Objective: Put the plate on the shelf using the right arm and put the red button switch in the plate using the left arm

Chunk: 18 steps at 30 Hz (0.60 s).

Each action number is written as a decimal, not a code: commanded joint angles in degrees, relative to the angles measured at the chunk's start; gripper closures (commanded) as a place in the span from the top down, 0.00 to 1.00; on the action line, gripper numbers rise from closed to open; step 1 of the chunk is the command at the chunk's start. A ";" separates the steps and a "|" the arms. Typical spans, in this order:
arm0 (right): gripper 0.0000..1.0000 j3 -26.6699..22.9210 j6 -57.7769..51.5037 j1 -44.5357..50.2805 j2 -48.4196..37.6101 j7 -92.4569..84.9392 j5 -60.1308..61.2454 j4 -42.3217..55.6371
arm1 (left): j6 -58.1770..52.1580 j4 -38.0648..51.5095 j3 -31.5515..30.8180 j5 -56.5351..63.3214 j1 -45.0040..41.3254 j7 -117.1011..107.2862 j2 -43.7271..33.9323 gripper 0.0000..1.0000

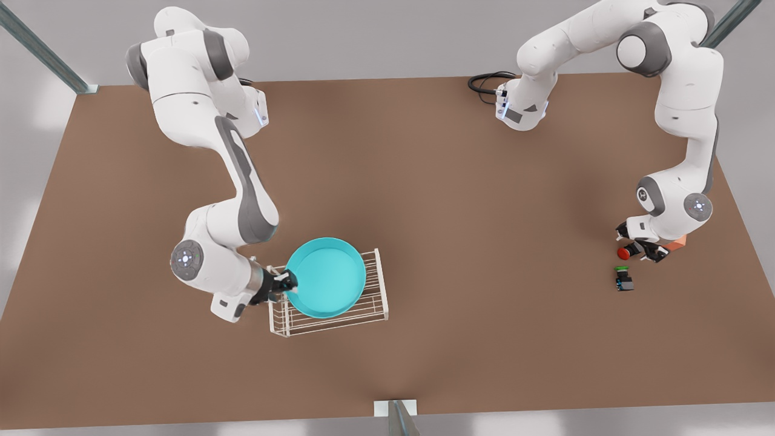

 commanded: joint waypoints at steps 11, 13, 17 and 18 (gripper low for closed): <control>1.00 -2.40 -39.84 -10.49 -16.35 2.96 -25.13 7.34 | 2.42 0.15 0.00 0.12 0.08 0.62 0.33 0.94; 1.00 -1.96 -39.77 -8.64 -16.35 12.26 -26.41 7.79 | 2.86 0.15 0.00 0.12 0.08 0.62 0.42 0.90; 1.00 0.68 -40.56 -7.68 -16.17 13.68 -26.23 8.14 | 2.86 0.15 0.00 0.12 0.08 0.53 0.42 0.76; 1.00 1.65 -40.56 -7.68 -16.08 17.10 -26.40 8.05 | 2.86 0.15 0.00 0.12 0.08 0.53 0.51 0.76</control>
